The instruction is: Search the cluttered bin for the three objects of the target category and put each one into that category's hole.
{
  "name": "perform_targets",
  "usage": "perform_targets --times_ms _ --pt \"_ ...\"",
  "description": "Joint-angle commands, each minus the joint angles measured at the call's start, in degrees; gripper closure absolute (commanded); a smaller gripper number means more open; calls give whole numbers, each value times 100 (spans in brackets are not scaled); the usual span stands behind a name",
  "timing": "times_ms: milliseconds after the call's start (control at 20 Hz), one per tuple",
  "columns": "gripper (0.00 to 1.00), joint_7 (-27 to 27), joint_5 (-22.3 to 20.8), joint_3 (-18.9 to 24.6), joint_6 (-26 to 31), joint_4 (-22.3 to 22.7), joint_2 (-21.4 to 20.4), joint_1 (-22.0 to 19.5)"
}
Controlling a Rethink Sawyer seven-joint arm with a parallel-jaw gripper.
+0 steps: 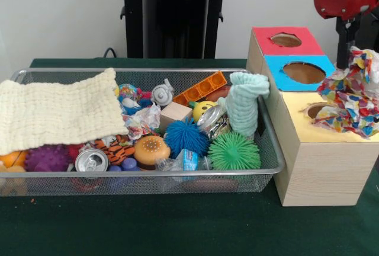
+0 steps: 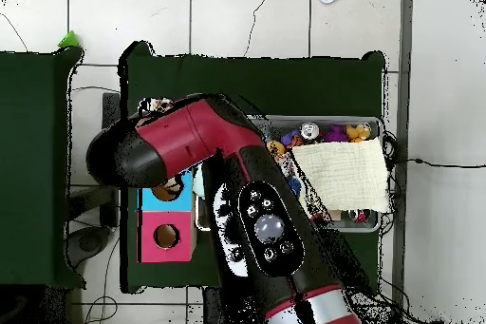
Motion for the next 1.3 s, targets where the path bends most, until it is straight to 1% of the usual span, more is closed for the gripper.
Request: perform_targets --times_ms 50,200,250,350,450,600,700,900,1100,1300 --pt "100 -1116 -94 350 694 208 -62 -242" --pt "100 -1031 -5 375 748 286 -137 -316" --pt "100 -910 3 336 711 333 -139 -319" --pt "100 -778 -13 272 741 387 -144 -266" --pt "100 -530 -84 148 641 437 -138 -163" --pt "100 -315 -183 23 551 504 -119 -25" --pt "100 -314 -214 3 572 527 -140 30" --pt "100 -317 -139 8 625 590 -160 21" --pt "100 -375 -115 37 502 765 -172 -83" --pt "100 -532 -37 153 446 912 -194 -275"
